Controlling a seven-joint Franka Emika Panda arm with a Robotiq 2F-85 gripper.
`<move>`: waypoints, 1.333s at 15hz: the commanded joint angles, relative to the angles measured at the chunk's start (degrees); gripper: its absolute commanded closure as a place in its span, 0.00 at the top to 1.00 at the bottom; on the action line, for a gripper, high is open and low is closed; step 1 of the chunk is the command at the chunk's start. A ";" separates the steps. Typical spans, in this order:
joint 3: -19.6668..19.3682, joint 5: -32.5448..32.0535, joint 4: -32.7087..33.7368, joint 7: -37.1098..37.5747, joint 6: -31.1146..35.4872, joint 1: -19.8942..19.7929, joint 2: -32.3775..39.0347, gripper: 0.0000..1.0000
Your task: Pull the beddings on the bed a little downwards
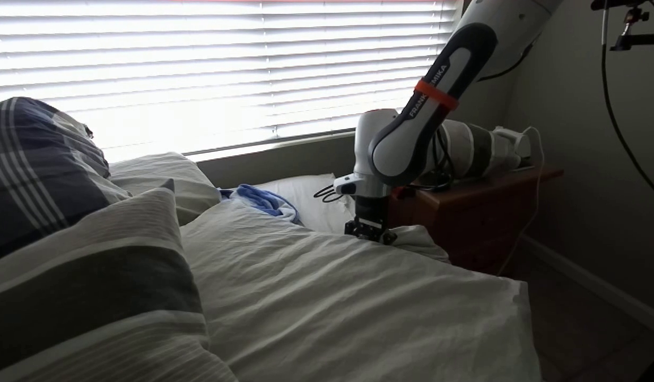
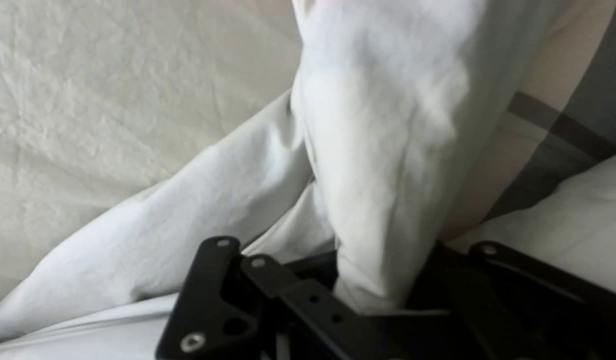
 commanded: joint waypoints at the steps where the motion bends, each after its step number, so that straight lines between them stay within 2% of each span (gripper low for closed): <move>1: -0.96 0.30 -10.99 5.40 -3.36 3.00 -6.80 0.36; 3: -4.85 0.28 -10.61 14.43 -0.36 6.47 -8.19 0.49; 7: -7.39 -0.08 -12.00 27.87 -4.01 9.72 -13.99 0.78; 10: -7.40 0.59 -14.68 35.71 -8.13 9.81 -19.72 0.98; 15: -5.51 6.28 -22.49 44.98 -10.22 6.27 -30.70 1.00; 20: -6.37 15.26 -32.63 49.69 -6.03 4.64 -42.82 1.00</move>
